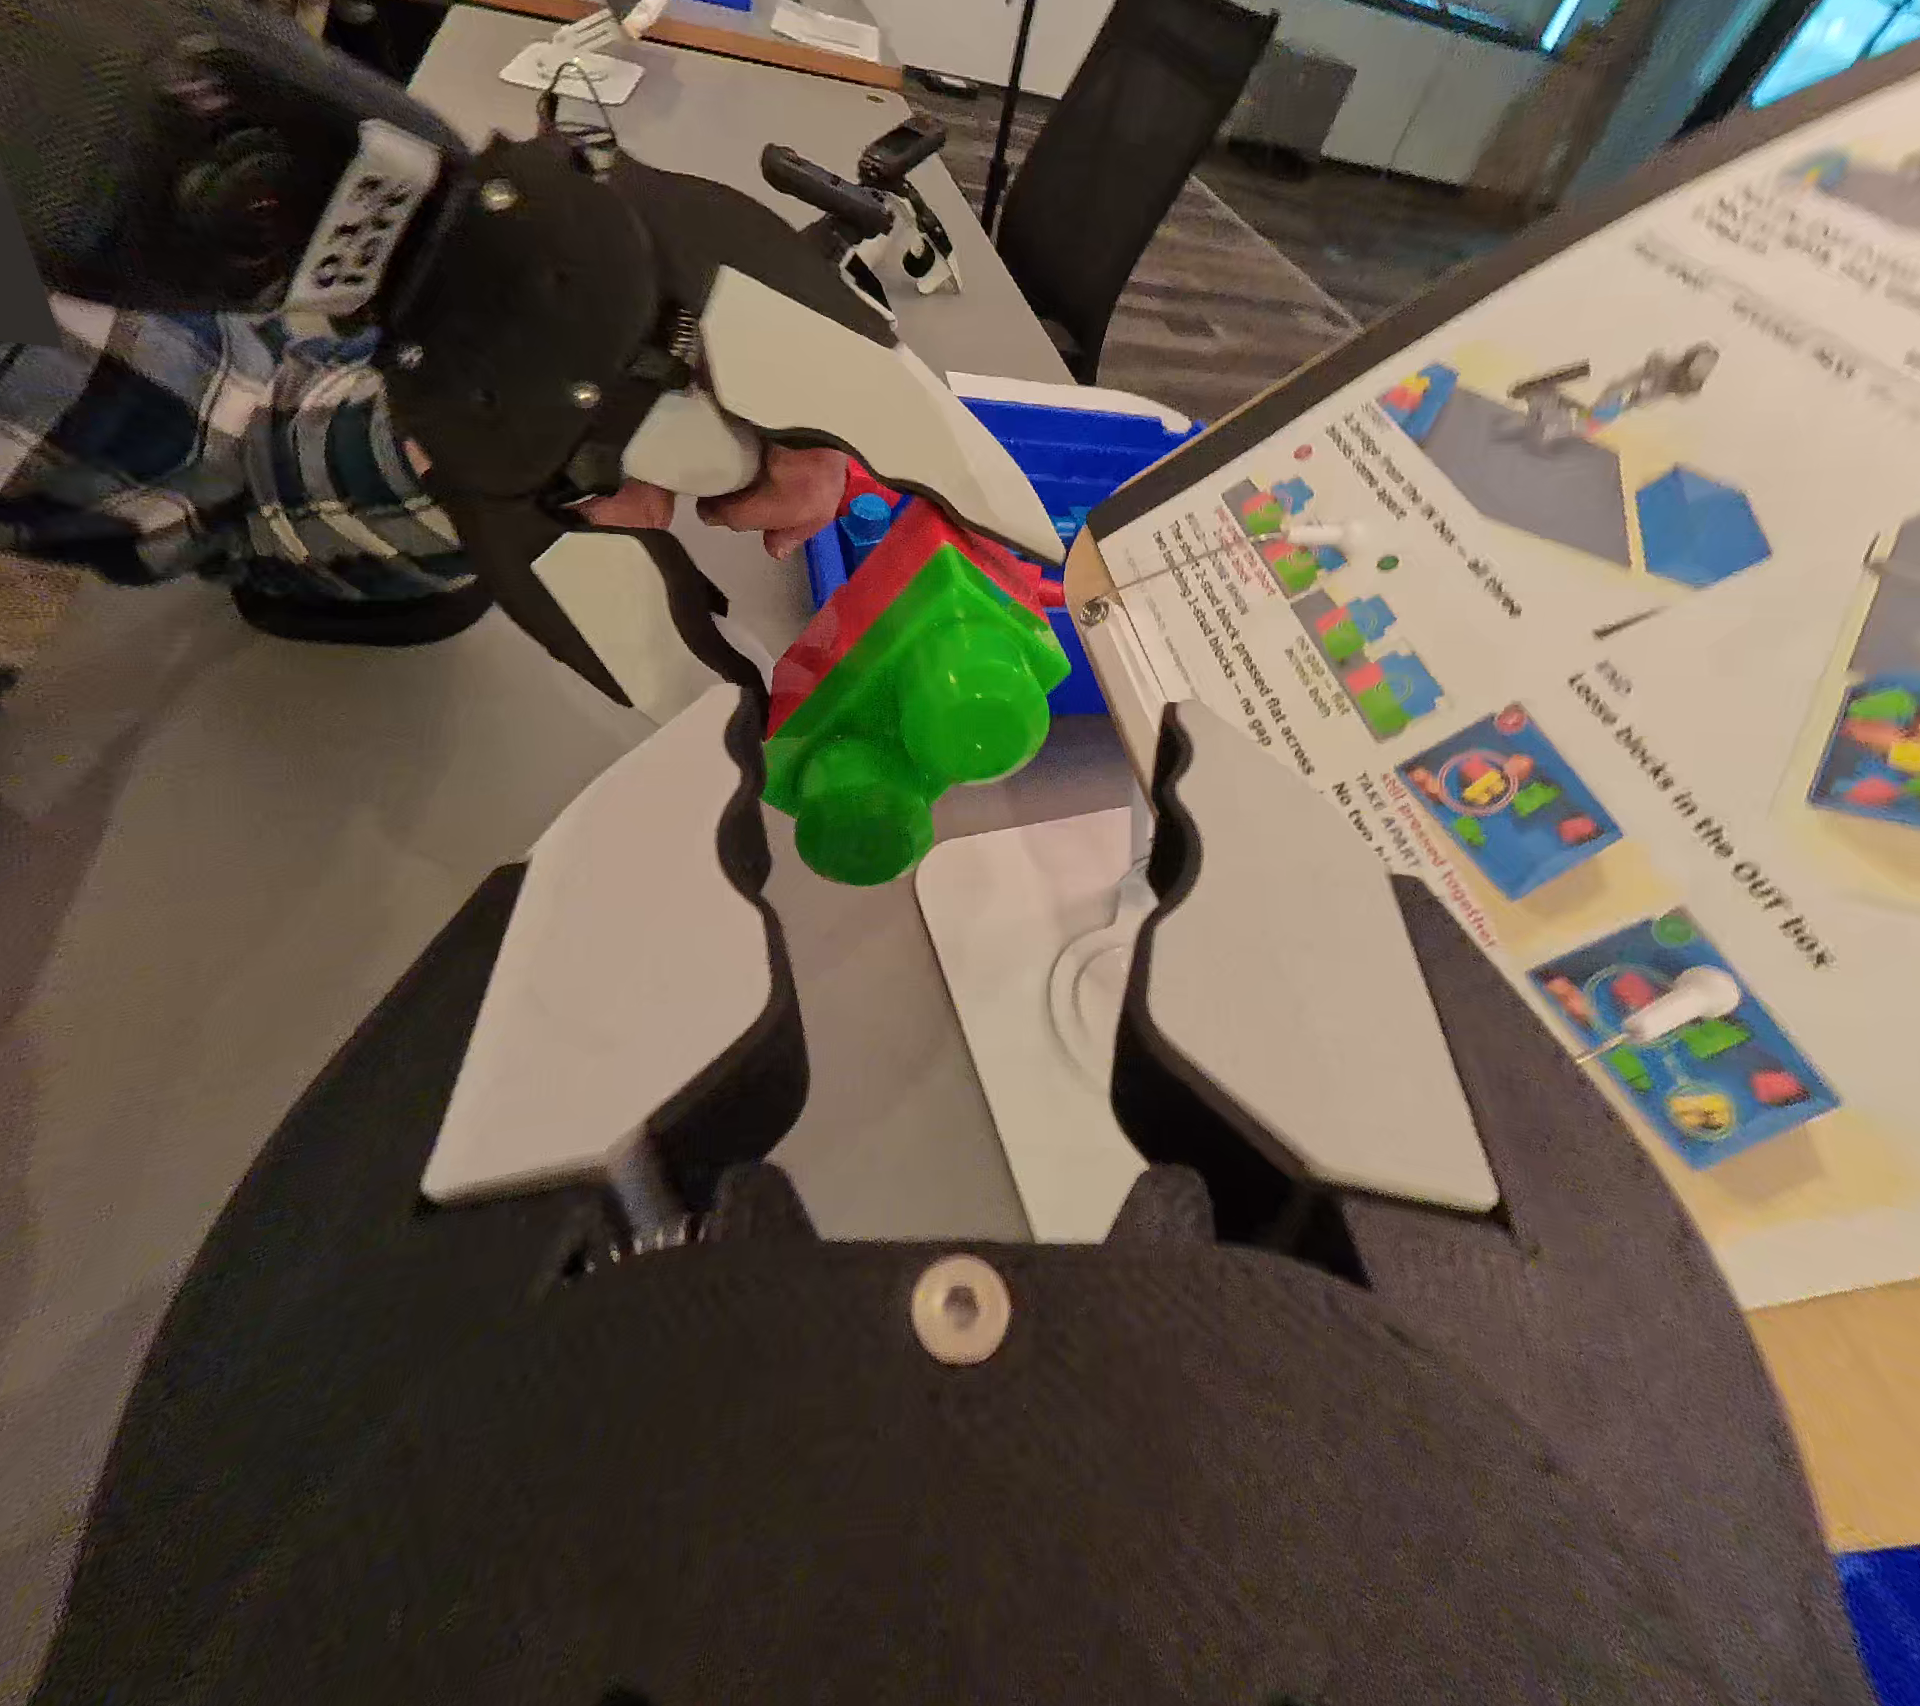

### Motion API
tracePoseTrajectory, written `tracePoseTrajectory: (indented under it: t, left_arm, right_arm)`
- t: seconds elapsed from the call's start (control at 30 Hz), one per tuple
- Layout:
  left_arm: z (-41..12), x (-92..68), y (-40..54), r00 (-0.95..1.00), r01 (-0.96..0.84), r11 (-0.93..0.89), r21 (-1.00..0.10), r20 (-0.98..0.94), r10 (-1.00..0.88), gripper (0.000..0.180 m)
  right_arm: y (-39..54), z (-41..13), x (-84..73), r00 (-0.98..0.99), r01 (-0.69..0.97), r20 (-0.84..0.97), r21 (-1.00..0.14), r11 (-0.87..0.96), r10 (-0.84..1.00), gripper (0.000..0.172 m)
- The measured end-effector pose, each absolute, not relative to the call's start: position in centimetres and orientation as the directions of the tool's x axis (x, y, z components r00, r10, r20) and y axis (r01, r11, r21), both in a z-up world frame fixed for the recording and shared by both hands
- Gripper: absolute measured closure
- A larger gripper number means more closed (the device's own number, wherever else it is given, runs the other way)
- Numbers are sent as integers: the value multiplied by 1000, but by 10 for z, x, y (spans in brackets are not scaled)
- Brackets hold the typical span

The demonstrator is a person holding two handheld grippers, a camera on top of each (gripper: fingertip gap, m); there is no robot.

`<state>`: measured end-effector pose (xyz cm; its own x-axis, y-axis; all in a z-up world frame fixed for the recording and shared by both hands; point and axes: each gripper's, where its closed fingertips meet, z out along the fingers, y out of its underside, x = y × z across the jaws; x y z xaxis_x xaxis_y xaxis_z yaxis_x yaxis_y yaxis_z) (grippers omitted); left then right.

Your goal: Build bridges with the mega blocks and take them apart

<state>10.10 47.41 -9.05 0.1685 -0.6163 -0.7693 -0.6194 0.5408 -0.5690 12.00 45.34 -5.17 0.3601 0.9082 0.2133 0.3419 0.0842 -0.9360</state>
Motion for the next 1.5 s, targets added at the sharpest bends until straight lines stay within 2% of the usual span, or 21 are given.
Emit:
tracePoseTrajectory:
  t: [0.1,0.17,0.27,0.4,0.47,0.6,0.7,0.77,0.83,0.9,0.93,1.0,1.07,1.13,1.23,1.5]
  left_arm:
    - [-83,101,474,188,-627,582,-518,-826,-531,104]
    - [-76,100,475,214,-637,604,-479,-862,-459,104]
    - [-72,98,478,226,-657,614,-438,-891,-394,104]
    - [-65,98,476,241,-627,650,-430,-900,-363,105]
    - [-62,98,472,257,-578,653,-489,-869,-424,103]
    - [-52,89,472,285,-447,564,-694,-708,-646,96]
    - [-50,94,459,194,-212,372,-904,-412,-890,106]
    - [-53,99,450,65,-107,192,-975,-200,-978,117]
    - [-53,101,437,-75,-31,69,-997,-67,-995,129]
    - [-51,100,433,-129,13,18,-1000,-20,-991,143]
    - [-49,100,430,-158,27,3,-1000,-7,-987,145]
    - [-46,97,428,-163,50,6,-999,-14,-987,145]
    - [-49,98,430,-134,20,64,-998,-66,-989,145]
    - [-50,97,430,-115,13,117,-993,-118,-986,145]
    - [-51,99,427,-125,6,124,-992,-123,-984,145]
    - [-63,103,421,-143,-77,164,-984,-151,-978,146]
  right_arm:
    - [455,-64,109,347,310,40,-948,-74,937,107]
    - [453,-72,101,314,306,-39,-942,-140,949,131]
    - [456,-69,97,296,251,-97,-952,-175,950,134]
    - [455,-61,99,280,228,-68,-964,-135,958,135]
    - [456,-56,105,287,212,-39,-972,-104,957,135]
    - [457,-44,122,278,142,-38,-987,-80,960,136]
    - [444,-37,119,193,106,-7,-994,-29,981,136]
    - [437,-40,113,150,120,11,-993,-7,989,136]
    - [432,-46,107,119,152,26,-988,8,993,136]
    - [430,-54,102,107,197,59,-980,37,992,136]
    - [430,-54,101,105,197,65,-979,43,992,135]
    - [430,-54,99,122,201,106,-976,80,987,135]
    - [433,-50,101,165,212,163,-969,126,973,127]
    - [430,-43,103,162,187,178,-971,147,971,137]
    - [426,-37,102,144,138,175,-978,155,974,137]
    - [419,-40,101,130,215,215,-959,184,968,138]
